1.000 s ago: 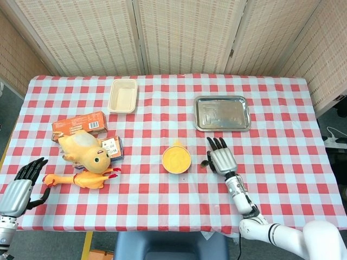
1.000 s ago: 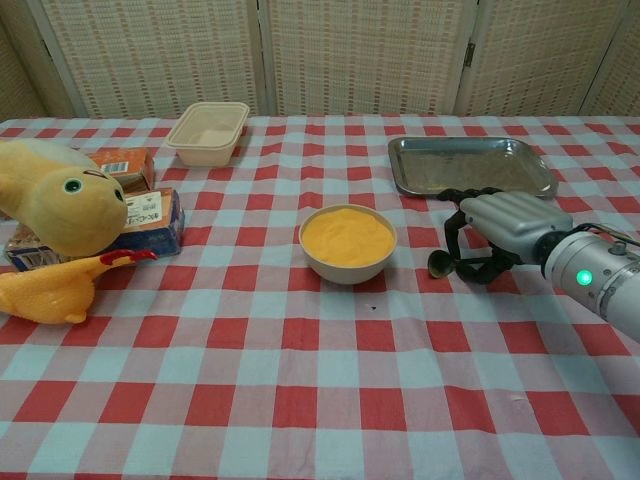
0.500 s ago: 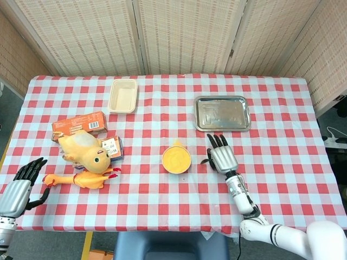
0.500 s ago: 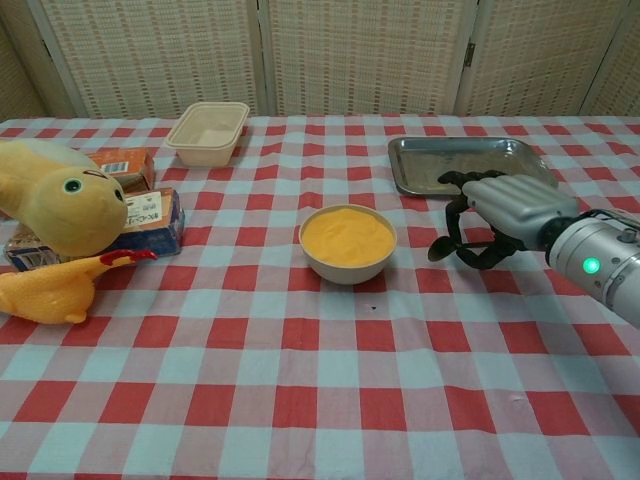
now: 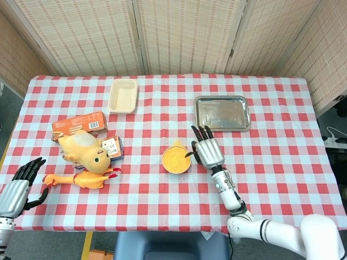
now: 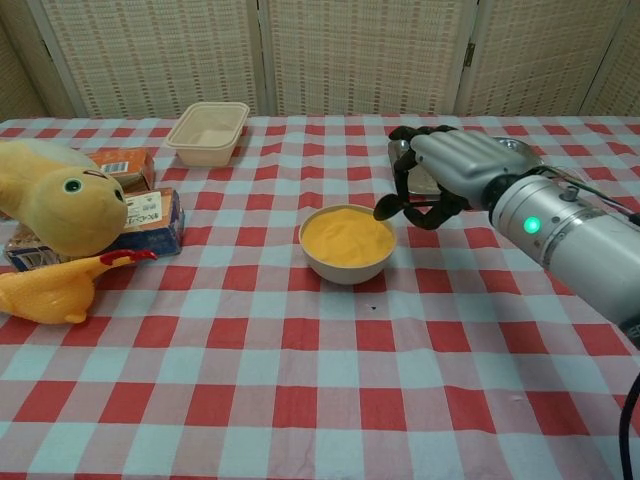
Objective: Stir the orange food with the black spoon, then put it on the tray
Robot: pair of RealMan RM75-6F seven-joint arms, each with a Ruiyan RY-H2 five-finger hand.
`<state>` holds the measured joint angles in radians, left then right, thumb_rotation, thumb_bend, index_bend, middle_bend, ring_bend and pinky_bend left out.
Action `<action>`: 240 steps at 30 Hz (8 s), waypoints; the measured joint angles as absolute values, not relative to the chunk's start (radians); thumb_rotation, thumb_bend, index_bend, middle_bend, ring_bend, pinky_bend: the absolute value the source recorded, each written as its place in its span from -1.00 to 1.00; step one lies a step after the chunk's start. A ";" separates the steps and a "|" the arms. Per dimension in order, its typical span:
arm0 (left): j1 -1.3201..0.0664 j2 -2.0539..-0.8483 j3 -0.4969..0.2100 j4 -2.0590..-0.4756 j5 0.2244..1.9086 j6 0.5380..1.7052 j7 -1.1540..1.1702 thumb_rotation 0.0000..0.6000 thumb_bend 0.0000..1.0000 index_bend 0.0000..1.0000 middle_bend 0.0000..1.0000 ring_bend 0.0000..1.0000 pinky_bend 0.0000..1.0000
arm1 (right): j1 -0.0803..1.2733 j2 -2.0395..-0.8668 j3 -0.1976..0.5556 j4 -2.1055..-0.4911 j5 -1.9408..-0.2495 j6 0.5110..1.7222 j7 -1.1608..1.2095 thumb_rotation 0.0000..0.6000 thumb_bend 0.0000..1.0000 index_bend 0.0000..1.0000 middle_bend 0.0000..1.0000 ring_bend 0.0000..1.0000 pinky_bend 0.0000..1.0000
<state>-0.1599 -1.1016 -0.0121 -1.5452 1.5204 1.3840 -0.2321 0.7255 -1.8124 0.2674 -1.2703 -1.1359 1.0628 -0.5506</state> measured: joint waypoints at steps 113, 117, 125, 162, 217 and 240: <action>-0.172 -1.101 0.006 -1.518 1.556 1.387 -0.301 1.00 -0.10 -1.00 -1.00 -1.00 -0.82 | 0.838 -1.755 0.224 -1.365 -0.827 1.050 -0.772 1.00 -0.27 0.03 -0.93 -1.00 -1.00; -0.174 -1.101 0.008 -1.519 1.560 1.385 -0.305 1.00 -0.11 -1.00 -1.00 -1.00 -0.82 | 0.839 -1.754 0.223 -1.363 -0.824 1.048 -0.769 1.00 -0.27 0.05 -0.93 -1.00 -1.00; -0.175 -1.099 0.008 -1.520 1.558 1.384 -0.308 1.00 -0.11 -1.00 -1.00 -1.00 -0.82 | 0.841 -1.755 0.220 -1.362 -0.829 1.054 -0.764 1.00 -0.27 0.09 -0.93 -1.00 -1.00; -0.177 -1.097 0.013 -1.519 1.563 1.383 -0.311 1.00 -0.11 -1.00 -1.00 -1.00 -0.82 | 0.842 -1.738 0.209 -1.387 -0.822 1.063 -0.769 1.00 -0.27 0.01 -0.93 -1.00 -1.00; -0.185 -1.100 0.017 -1.524 1.566 1.373 -0.306 1.00 -0.11 -1.00 -1.00 -1.00 -0.82 | 0.874 -1.763 0.052 -1.037 -1.427 1.251 -0.974 1.00 -0.27 0.95 -0.39 -0.78 -0.59; -0.182 -1.099 0.017 -1.531 1.566 1.380 -0.299 1.00 -0.11 -1.00 -1.00 -1.00 -0.82 | 0.808 -1.712 0.091 -1.186 -1.481 1.261 -0.959 1.00 -0.27 0.95 -0.39 -0.78 -0.57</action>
<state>-0.1823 -1.0993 0.0174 -1.5311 1.5664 1.3801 -0.2993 0.8079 -1.7121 0.0907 -1.1858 -1.4808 1.2606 -0.9591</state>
